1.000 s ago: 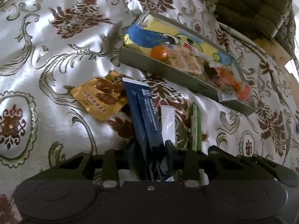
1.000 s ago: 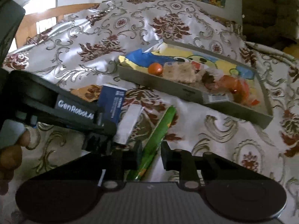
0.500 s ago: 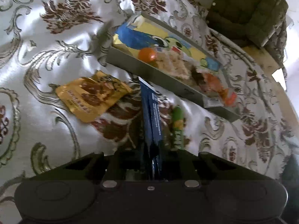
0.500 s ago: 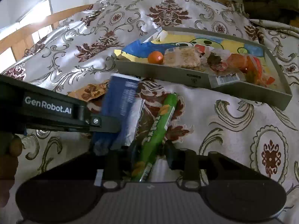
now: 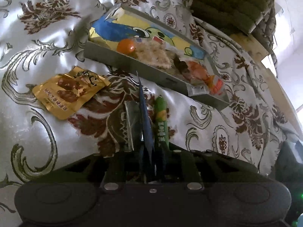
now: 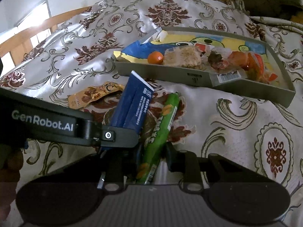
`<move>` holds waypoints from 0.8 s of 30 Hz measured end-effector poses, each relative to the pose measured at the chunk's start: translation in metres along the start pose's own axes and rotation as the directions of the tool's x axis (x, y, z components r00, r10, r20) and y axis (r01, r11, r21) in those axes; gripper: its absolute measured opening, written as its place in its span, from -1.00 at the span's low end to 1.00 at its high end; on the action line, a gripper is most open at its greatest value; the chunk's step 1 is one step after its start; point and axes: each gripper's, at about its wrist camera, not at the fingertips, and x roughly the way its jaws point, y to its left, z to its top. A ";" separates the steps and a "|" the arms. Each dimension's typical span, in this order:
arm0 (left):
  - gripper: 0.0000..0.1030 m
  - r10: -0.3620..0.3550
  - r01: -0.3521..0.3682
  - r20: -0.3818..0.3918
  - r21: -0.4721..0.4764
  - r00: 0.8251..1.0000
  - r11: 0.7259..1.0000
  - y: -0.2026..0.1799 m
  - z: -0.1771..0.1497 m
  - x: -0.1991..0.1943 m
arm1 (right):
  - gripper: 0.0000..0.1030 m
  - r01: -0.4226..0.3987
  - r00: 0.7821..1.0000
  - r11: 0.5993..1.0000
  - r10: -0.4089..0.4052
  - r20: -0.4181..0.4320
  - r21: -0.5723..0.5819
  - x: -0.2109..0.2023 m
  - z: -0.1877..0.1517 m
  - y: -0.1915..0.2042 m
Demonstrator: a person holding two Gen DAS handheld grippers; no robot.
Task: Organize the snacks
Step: 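Close left tool on the blue-white tube while right tool closes on green stick, then lift and carry the tube and green stick with both tools over the tray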
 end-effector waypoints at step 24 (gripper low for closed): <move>-0.83 0.041 -0.039 -0.048 0.049 0.998 0.998 -0.010 0.003 -0.001 | -0.57 -0.007 1.000 1.000 0.007 -0.012 0.021 -0.008 0.002 -0.002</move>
